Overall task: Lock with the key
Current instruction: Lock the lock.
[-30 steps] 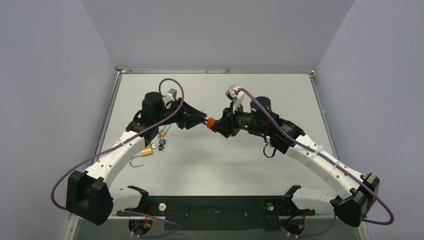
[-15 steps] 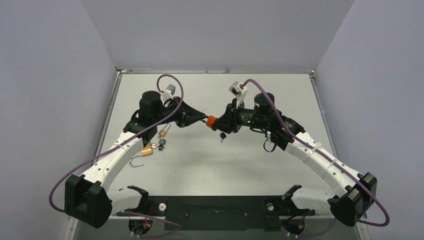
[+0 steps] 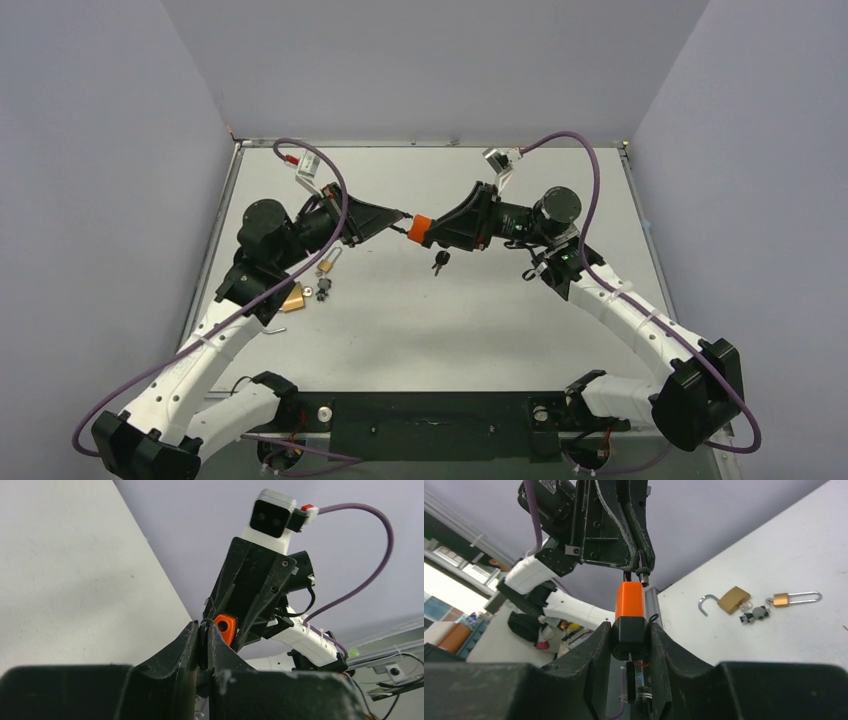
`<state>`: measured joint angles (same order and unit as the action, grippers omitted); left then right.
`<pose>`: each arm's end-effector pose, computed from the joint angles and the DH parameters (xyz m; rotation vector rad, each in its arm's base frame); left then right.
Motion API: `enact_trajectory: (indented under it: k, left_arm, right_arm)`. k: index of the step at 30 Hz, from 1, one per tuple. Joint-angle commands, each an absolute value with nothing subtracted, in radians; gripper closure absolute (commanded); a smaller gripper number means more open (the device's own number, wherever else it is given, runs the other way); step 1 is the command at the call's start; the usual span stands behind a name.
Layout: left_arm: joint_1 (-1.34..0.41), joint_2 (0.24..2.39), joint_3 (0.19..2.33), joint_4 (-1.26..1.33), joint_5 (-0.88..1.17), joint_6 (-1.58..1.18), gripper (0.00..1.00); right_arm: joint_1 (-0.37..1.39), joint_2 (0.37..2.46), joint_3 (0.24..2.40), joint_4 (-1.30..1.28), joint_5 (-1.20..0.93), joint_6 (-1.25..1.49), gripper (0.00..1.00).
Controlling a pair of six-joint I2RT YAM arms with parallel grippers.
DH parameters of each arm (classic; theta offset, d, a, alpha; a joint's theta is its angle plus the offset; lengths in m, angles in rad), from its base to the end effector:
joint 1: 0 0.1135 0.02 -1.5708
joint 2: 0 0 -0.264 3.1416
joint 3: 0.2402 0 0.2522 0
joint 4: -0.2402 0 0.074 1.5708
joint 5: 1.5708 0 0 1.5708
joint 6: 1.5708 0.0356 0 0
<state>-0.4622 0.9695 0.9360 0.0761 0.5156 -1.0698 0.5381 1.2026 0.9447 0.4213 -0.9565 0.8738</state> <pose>0.1912 -0.1149 0.3874 -0.0625 1.7700 -1.5599 0.2173 0.1636 0.3707 -0.6565 1.6411 1.7482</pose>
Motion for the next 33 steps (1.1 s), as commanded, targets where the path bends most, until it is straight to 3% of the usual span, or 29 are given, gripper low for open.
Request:
enact_trajectory:
  k: [1,25,30,33]
  left_arm:
    - [-0.53,0.918,0.984,0.098,0.475,-0.879,1.0]
    - [-0.649,0.861,0.968,0.108,0.417,-0.777,1.0]
    - [-0.658,0.87,0.968,0.103,0.418,-0.781,1.0]
    - [-0.665,0.88,0.97,0.1,0.414,-0.785,1.0]
  right_arm:
    - [0.5,1.218,0.948,0.832,-0.94,1.09,1.0]
    - [0.499,1.301,0.941,1.233,-0.918,1.398,1.0]
    - [0.507,1.304,0.956,1.193,-0.908,1.37,1.0]
    - [0.525,1.281,0.977,1.002,-0.898,1.257,1.0]
